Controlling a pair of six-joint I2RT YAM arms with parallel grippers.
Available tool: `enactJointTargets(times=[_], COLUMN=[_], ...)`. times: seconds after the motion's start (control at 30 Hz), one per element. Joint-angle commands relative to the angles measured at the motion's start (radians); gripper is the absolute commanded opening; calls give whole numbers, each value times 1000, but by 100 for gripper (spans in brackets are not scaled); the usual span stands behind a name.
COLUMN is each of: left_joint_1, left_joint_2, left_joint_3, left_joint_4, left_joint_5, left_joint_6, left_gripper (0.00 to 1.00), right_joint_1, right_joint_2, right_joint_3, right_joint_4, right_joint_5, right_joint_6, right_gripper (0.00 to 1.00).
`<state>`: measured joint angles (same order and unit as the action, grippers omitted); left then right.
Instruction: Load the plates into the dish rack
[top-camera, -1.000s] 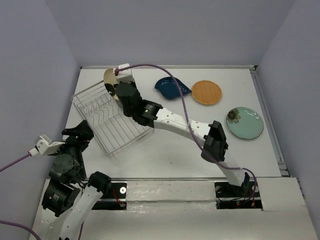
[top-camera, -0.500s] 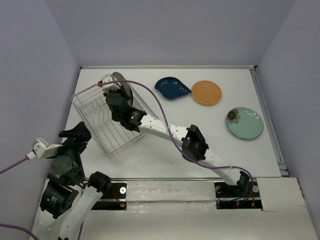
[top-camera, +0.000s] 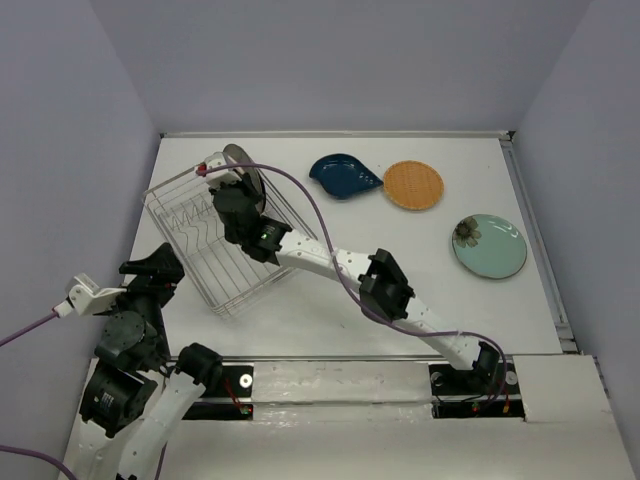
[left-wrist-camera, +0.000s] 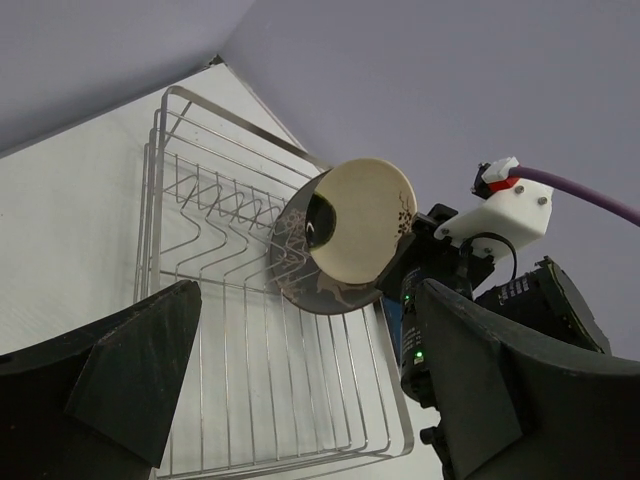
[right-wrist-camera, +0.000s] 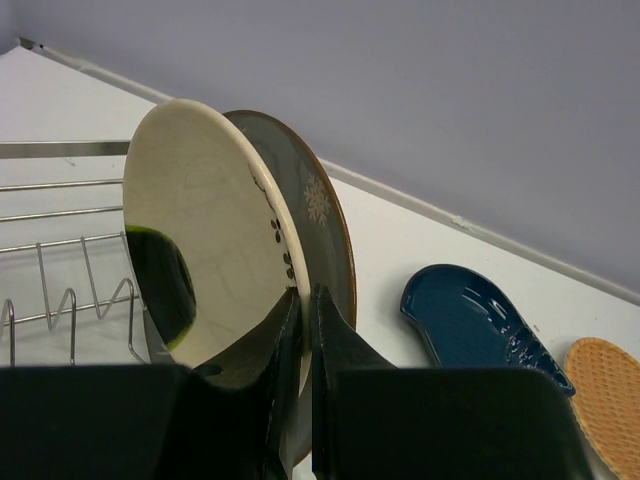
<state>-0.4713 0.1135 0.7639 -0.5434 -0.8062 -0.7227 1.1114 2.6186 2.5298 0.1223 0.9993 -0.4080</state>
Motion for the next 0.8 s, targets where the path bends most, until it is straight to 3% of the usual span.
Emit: enactJointTargets(times=[0.0, 0.37, 0.53, 0.77], left_joint_1=[-4, -6, -3, -3], left_joint_2=[6, 9, 14, 15], left_joint_3=[21, 18, 14, 5], left_joint_4=[42, 43, 57, 74], left_joint_5=[-18, -14, 5, 42], left_joint_6=[0, 3, 20, 45], left_gripper=[99, 99, 99, 99], right_joint_1=[-2, -2, -2, -2], right_joint_2=[27, 29, -70, -323], right_joint_3=[27, -11, -98, -340], right_joint_4=[70, 25, 20, 19], right_joint_5=[25, -4, -63, -125], right_joint_6=[11, 97, 184, 329], right_gripper=[7, 8, 42, 46])
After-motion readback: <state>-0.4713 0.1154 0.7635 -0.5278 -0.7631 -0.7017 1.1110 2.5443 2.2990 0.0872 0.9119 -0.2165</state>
